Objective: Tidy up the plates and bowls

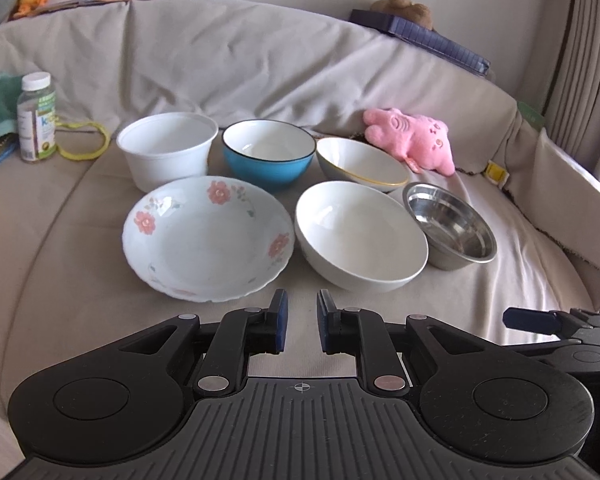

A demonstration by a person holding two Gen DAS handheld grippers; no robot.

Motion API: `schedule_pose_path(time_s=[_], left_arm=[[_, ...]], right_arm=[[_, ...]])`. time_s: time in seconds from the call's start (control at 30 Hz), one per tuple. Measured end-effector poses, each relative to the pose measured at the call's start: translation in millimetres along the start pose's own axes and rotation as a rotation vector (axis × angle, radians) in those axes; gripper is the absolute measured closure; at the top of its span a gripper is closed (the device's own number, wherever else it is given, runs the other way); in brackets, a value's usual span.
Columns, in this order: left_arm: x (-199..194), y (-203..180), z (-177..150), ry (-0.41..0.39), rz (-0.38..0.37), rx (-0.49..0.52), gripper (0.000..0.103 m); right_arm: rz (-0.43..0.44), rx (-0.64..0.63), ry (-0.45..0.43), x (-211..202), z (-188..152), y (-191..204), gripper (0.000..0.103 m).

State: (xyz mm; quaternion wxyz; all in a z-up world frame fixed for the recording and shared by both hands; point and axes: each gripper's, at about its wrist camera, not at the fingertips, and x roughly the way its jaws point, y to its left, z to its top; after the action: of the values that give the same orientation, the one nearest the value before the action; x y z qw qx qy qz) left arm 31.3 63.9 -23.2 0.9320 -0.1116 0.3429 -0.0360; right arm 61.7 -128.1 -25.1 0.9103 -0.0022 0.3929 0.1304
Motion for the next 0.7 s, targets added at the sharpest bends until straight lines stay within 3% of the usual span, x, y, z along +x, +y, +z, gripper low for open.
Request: schedule_pose_path(time_s=[0.13, 0.27, 0.37, 0.57, 0.7], left_arm=[[17, 23, 4, 0.033, -0.033, -0.052, 0.086], [36, 43, 7, 0.107, 0.022, -0.097, 0.086], [46, 67, 5, 0.144, 0.011, -0.174, 0.086], [56, 126, 6, 0.175, -0.092, -0.409, 0.086], [56, 147, 15, 0.165, -0.136, -0.484, 0.086]], right_arm=[[0.015, 0.009, 0.006, 16, 9, 6, 0.0], [0.057, 0.049, -0.01, 33, 20, 12, 0.0], [0.107, 0.04, -0.036, 41, 33, 19, 0.0], [0.092, -0.012, -0.04, 55, 58, 33, 0.001], [0.116, -0.059, -0.027, 62, 79, 37, 0.002]])
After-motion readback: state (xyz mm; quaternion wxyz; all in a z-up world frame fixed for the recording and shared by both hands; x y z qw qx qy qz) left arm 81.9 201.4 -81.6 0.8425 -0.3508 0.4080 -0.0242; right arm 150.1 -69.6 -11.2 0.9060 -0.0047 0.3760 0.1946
